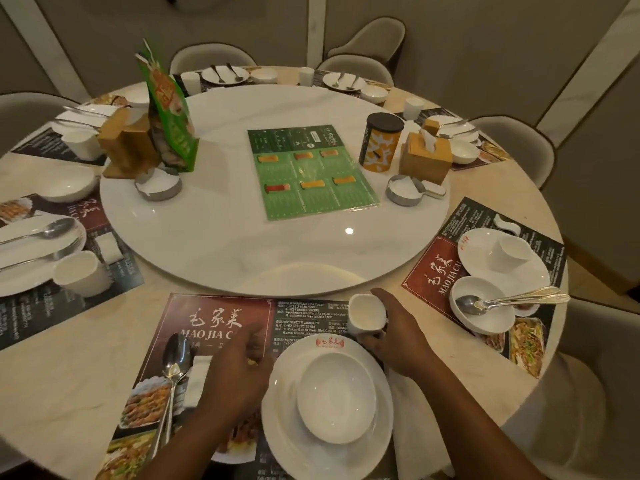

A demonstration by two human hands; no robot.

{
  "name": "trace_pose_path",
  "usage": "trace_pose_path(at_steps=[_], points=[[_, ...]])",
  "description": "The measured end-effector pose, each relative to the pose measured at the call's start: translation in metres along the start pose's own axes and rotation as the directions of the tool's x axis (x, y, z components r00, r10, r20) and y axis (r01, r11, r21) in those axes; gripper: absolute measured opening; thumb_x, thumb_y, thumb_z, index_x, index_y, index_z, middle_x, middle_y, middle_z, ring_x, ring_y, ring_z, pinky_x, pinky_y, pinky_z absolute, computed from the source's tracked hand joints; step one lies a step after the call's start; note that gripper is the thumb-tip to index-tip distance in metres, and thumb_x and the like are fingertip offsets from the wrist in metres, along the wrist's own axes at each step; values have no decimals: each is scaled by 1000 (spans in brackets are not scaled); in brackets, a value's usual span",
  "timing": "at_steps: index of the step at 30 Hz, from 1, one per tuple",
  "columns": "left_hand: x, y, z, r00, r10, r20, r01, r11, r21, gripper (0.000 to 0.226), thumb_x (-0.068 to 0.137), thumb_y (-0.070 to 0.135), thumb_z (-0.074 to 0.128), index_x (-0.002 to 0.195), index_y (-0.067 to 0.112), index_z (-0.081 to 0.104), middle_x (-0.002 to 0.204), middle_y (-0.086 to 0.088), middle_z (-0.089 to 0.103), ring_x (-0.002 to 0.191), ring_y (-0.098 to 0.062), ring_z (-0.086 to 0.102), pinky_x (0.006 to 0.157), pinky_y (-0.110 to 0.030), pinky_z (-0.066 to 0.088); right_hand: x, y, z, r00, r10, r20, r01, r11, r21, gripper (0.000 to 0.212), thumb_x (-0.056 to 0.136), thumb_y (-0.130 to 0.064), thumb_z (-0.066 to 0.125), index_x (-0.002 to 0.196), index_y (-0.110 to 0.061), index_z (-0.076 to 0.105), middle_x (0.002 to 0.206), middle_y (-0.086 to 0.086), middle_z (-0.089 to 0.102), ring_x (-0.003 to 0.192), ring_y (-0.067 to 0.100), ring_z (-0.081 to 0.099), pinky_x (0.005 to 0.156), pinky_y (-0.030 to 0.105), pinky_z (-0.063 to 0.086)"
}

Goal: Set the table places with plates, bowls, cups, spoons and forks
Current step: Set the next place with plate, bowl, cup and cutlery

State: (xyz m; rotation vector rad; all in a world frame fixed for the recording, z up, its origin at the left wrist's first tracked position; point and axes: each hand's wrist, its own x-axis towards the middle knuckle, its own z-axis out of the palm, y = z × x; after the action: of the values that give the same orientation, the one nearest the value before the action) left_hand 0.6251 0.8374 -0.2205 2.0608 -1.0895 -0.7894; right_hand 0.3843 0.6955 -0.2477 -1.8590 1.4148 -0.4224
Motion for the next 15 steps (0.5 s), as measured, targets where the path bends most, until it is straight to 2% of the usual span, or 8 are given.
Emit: trace_pose_path(at_steps=[1, 4, 7, 9, 10, 12, 13, 15], points=[[-2, -1, -3, 1000, -2, -6, 2, 1000, 2, 51, 85, 19, 72, 132, 22, 53, 101, 13, 63, 93, -3, 59, 82, -29, 52, -3, -1, -1, 1000, 7, -8, -7, 1000, -11, 96, 65, -35, 89, 145, -30, 35, 139, -9, 49, 127, 11, 48, 101, 26, 43], [-7, -10, -17, 997, 6, -79, -3, 999, 39, 42, 87, 18, 68, 127, 23, 56, 104, 9, 65, 93, -5, 60, 79, -26, 51, -14, -18, -8, 991, -47, -123, 43, 998, -36, 100, 66, -32, 90, 148, -21, 33, 140, -8, 42, 127, 9, 42, 102, 24, 35], [-7, -30, -37, 979, -9, -205, 23, 998, 66, 25, 88, 21, 65, 112, 22, 64, 94, 9, 66, 82, -3, 61, 71, -24, 54, -31, -58, -7, 918, -163, -361, 136, 986, -98, 65, 77, -21, 79, 135, -18, 49, 130, -2, 52, 116, 17, 52, 96, 37, 48], [-7, -43, -52, 960, -48, -274, 67, 996, 62, 14, 88, 20, 65, 102, 24, 66, 91, 7, 67, 77, -3, 60, 64, -16, 46, -40, -97, 15, 895, -215, -390, 196, 977, -90, 34, 84, -12, 70, 117, -15, 62, 111, 0, 62, 99, 19, 59, 82, 34, 50], [-7, -50, -60, 950, -78, -304, 97, 994, 46, 13, 87, 19, 66, 99, 25, 66, 91, 6, 68, 77, -5, 60, 64, -16, 43, -45, -116, 33, 924, -222, -313, 209, 975, -76, 23, 85, -10, 67, 108, -15, 67, 102, -3, 65, 91, 17, 60, 77, 29, 47], [-7, -63, -74, 933, -132, -335, 144, 989, 12, 13, 85, 16, 67, 94, 25, 66, 89, 5, 69, 77, -7, 61, 65, -18, 43, -53, -147, 75, 980, -197, -32, 193, 978, -83, 15, 88, -12, 63, 97, -20, 71, 92, -9, 67, 82, 11, 60, 71, 26, 45], [-8, -69, -81, 930, -151, -336, 161, 987, 2, 13, 85, 15, 67, 94, 25, 66, 89, 5, 69, 78, -8, 62, 66, -19, 45, -56, -159, 96, 981, -169, 92, 179, 978, -105, 16, 90, -14, 60, 98, -23, 70, 92, -9, 68, 83, 11, 61, 70, 27, 47], [-7, -81, -92, 929, -169, -328, 179, 984, -1, 15, 84, 15, 66, 96, 25, 66, 90, 5, 69, 81, -11, 64, 71, -24, 49, -58, -175, 133, 970, -129, 204, 161, 976, -148, 22, 90, -14, 58, 105, -25, 68, 101, -3, 67, 88, 14, 60, 71, 26, 46]])
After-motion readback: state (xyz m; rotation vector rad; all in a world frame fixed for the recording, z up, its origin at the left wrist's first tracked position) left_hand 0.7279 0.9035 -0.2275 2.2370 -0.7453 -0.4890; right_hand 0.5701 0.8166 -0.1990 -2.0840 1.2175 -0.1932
